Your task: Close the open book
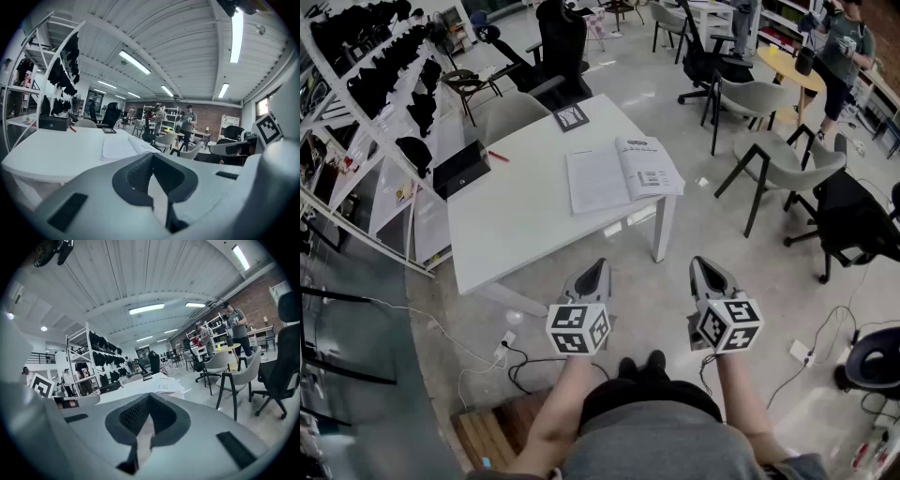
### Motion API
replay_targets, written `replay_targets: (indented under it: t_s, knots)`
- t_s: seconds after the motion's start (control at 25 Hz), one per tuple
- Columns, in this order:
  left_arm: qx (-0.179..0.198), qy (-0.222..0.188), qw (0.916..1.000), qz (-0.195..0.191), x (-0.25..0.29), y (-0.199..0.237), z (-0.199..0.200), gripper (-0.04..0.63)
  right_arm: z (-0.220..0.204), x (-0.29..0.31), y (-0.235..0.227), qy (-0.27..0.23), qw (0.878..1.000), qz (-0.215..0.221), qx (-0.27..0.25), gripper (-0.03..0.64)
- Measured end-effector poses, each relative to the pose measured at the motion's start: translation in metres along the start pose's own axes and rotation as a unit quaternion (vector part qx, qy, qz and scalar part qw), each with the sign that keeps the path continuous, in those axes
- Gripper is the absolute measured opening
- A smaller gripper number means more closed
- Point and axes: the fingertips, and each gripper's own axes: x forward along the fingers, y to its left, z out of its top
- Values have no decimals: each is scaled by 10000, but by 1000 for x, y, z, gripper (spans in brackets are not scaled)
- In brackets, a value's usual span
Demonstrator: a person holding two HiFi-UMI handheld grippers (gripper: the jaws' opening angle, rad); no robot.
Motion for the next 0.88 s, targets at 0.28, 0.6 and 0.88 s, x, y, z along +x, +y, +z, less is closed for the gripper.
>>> replay_targets:
  t_s: [0.28, 0.6, 0.88]
  knots:
    - [114, 9, 9999, 56, 8, -1, 2, 6, 4, 2, -6, -115, 9998, 100, 100, 3]
    - [165, 16, 9997, 169, 11, -6, -2, 6, 7, 5, -14, -158, 9992, 271, 229, 3]
    - [168, 22, 9995, 270, 10, -10, -2, 6, 8, 3, -21, -151, 9987, 311, 375, 3]
